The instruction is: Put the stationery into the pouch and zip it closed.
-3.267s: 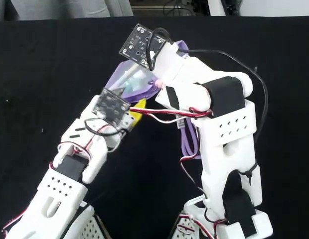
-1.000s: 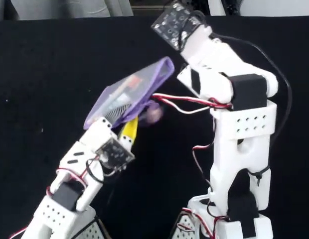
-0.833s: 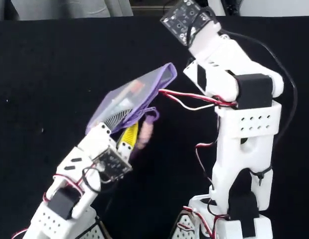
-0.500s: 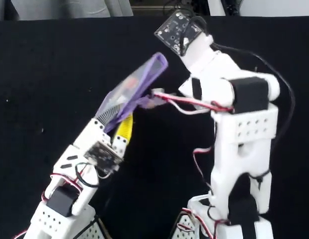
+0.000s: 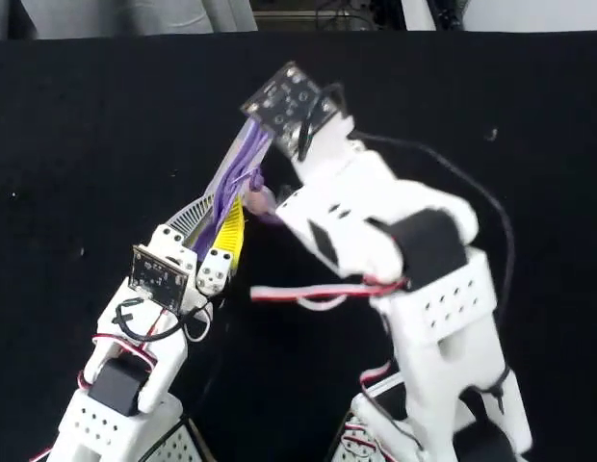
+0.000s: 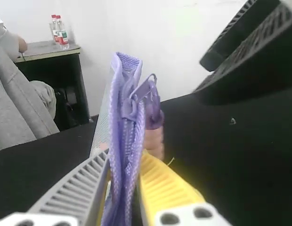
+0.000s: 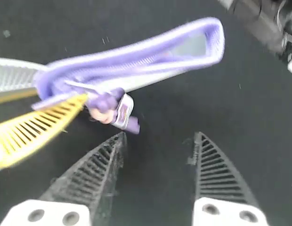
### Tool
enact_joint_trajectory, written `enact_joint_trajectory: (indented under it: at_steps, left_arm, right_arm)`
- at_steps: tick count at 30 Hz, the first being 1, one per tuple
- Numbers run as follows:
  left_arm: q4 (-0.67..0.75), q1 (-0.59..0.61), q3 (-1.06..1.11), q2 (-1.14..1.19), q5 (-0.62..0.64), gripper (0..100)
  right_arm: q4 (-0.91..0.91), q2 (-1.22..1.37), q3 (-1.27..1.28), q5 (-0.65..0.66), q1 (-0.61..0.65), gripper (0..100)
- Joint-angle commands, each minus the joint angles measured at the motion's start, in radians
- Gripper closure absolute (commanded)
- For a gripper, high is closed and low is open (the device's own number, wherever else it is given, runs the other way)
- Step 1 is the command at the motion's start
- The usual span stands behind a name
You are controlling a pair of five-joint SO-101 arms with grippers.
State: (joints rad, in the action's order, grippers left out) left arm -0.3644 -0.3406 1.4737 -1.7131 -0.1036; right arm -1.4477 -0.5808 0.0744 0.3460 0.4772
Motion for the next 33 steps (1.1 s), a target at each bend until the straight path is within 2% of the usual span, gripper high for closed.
enact_joint_trajectory:
  at_steps: [1, 8, 13, 22, 25, 33]
  left_arm:
    - [0.034, 0.008, -0.076, 0.0, 0.031, 97]
    - [0.032, 0.081, -0.096, 0.0, 0.087, 97]
    - [0.032, 0.082, -0.09, 0.0, 0.086, 97]
    - [0.032, 0.076, -0.088, 0.0, 0.084, 97]
    - [0.0, 0.073, -0.096, 0.0, 0.084, 97]
    - [-0.025, 0.082, -0.114, -0.002, 0.083, 97]
  right_arm:
    - [0.149, -0.125, 0.136, -0.043, 0.055, 77.0]
    - [0.419, -0.298, 0.472, -0.097, 0.106, 77.0]
    - [0.555, -0.378, 0.636, -0.097, 0.106, 77.0]
    - [0.713, -0.512, 0.805, -0.123, 0.219, 77.0]
    - [0.816, -0.521, 0.865, -0.172, 0.219, 77.0]
    - [0.977, -0.521, 0.935, -0.172, 0.219, 77.0]
